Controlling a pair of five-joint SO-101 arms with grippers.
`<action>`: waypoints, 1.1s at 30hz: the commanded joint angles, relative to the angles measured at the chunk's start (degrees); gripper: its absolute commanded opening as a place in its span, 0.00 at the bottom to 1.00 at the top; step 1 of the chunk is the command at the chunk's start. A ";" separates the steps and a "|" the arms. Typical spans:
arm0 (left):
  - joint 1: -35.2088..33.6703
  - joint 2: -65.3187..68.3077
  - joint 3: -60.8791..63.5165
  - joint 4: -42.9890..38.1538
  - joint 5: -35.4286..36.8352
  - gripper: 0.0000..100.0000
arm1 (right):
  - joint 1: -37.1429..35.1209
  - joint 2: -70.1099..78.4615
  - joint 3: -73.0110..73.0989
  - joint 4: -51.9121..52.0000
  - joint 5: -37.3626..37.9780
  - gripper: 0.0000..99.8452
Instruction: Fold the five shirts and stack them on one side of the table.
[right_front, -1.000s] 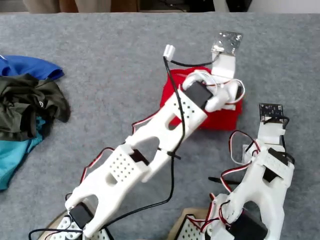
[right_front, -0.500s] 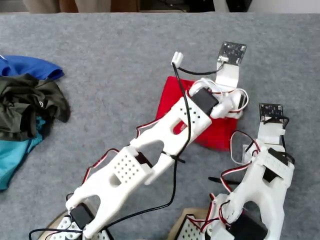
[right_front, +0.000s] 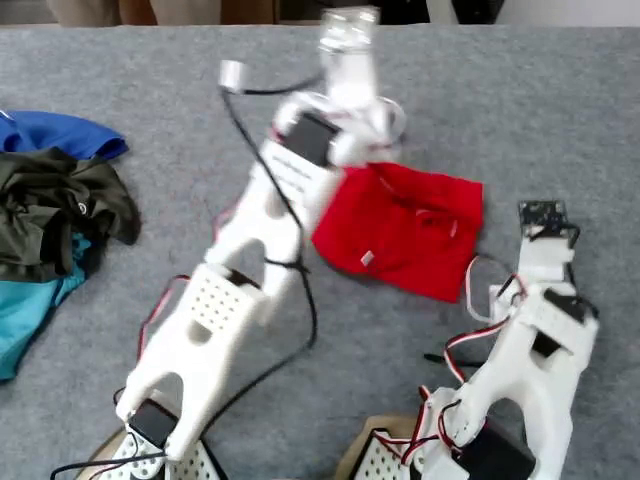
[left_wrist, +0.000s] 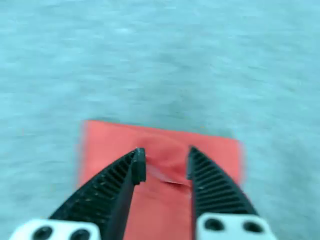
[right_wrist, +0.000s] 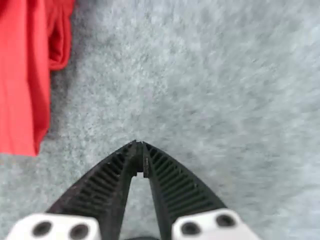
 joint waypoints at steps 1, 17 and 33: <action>-6.95 -4.09 -2.99 5.45 -1.49 0.02 | -2.24 -0.66 -15.08 11.52 0.88 0.01; -17.76 -12.09 6.07 10.02 -6.07 0.02 | -26.24 17.98 -56.66 25.85 0.88 0.01; -12.75 -49.19 74.11 0.70 -4.40 0.02 | -35.30 52.70 -93.85 54.68 5.01 0.01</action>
